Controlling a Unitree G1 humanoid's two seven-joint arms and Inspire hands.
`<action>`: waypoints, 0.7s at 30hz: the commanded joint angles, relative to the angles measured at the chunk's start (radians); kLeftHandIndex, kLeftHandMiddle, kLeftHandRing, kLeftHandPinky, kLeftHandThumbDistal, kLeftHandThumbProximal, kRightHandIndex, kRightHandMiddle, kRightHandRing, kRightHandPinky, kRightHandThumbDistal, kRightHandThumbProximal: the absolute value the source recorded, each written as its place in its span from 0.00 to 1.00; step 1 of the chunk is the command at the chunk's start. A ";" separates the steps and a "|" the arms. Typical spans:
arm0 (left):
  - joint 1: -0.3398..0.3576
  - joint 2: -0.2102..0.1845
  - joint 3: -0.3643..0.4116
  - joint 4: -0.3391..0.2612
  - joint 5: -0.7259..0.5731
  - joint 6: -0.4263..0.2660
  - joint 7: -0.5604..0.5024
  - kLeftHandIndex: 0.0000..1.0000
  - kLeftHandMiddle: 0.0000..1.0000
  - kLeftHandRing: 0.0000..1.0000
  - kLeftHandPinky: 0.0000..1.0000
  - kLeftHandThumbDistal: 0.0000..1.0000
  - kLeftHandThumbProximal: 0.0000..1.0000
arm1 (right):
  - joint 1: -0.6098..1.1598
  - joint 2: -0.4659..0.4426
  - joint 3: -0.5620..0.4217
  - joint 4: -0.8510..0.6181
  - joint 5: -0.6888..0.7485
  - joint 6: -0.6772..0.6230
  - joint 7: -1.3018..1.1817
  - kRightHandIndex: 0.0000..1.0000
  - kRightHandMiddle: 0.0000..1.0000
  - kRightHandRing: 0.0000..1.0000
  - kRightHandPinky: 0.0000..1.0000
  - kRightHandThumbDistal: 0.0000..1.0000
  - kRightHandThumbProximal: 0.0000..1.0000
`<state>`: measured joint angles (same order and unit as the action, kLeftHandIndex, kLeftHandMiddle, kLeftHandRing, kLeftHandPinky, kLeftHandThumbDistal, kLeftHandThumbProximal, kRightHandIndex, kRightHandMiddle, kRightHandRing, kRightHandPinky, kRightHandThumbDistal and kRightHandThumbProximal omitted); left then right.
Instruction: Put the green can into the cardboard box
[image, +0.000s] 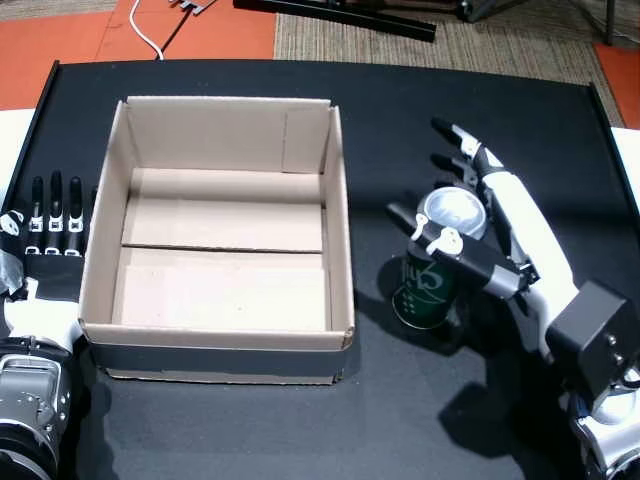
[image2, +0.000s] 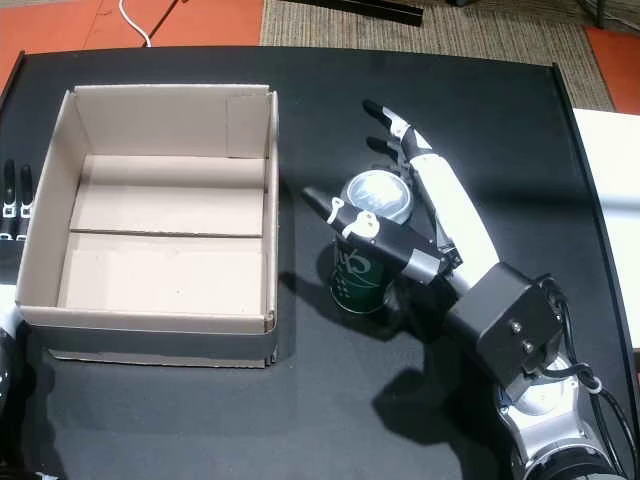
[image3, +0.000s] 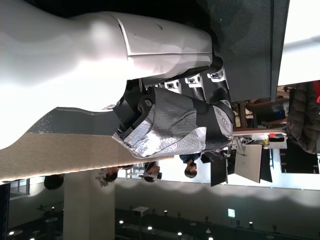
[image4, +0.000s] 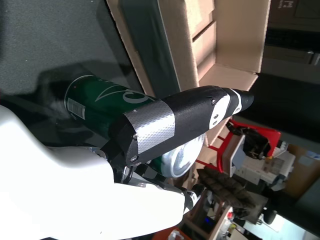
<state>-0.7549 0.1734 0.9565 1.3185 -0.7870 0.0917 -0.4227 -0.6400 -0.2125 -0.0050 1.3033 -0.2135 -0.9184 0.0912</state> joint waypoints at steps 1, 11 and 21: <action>0.042 -0.009 0.001 0.025 0.000 0.002 0.037 0.55 0.58 0.66 0.78 0.00 0.50 | -0.009 -0.001 0.006 0.008 -0.006 0.010 -0.001 0.85 0.94 0.95 1.00 1.00 0.64; 0.046 -0.007 0.002 0.026 0.000 0.004 0.036 0.52 0.54 0.63 0.77 0.00 0.48 | 0.005 0.009 0.016 0.014 -0.010 0.032 0.001 0.86 0.93 0.94 1.00 1.00 0.63; 0.046 -0.006 0.000 0.027 0.002 0.005 0.037 0.52 0.53 0.62 0.73 0.00 0.47 | 0.028 0.012 0.022 0.020 0.003 0.045 0.052 0.88 0.93 0.93 1.00 1.00 0.61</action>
<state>-0.7548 0.1750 0.9561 1.3185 -0.7874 0.0917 -0.4211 -0.6267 -0.2071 0.0190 1.3143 -0.2138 -0.8832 0.1300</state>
